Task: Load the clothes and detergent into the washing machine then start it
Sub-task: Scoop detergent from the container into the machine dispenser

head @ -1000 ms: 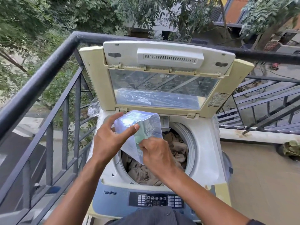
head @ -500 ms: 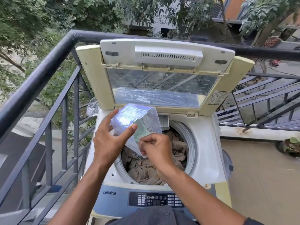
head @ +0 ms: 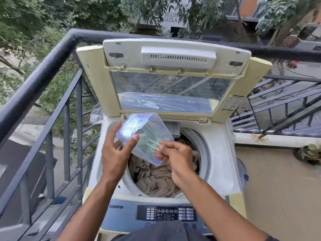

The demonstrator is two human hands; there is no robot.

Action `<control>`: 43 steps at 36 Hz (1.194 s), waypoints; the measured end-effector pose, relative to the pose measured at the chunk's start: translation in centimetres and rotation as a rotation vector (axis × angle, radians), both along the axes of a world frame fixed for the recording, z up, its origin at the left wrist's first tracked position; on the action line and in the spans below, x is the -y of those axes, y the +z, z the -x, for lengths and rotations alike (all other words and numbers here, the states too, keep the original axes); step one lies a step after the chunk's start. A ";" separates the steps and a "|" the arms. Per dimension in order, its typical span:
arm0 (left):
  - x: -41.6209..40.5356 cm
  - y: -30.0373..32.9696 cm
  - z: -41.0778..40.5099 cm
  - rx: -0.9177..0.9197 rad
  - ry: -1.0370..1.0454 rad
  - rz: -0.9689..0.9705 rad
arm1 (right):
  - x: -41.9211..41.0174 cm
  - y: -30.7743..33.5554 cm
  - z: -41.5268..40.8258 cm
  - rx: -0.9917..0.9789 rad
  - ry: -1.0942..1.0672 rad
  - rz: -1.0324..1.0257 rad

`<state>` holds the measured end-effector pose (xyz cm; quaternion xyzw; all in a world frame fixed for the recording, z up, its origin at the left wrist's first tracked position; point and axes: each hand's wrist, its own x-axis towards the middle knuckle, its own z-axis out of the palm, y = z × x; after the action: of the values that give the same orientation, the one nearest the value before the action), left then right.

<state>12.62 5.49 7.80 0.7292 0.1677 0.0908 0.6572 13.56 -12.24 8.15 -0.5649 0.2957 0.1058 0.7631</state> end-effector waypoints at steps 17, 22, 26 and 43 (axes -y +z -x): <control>0.2 -3.1 0.2 -0.299 0.135 0.303 | 2.3 -2.0 -1.1 -0.072 -0.045 -0.007; 0.6 -3.9 0.2 -0.355 0.134 0.324 | 2.7 -2.6 -1.5 -0.096 -0.013 0.012; 0.7 -4.5 0.2 -0.382 0.147 0.336 | 2.9 -2.9 -1.9 -0.092 0.005 0.005; 0.5 -5.8 0.2 -0.426 0.200 0.274 | 4.6 -3.3 -8.0 -0.054 -0.134 0.126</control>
<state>12.44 4.99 1.98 0.6160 0.3841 -0.0237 0.6873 21.52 -16.88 4.81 -0.5875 0.3595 0.0508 0.7232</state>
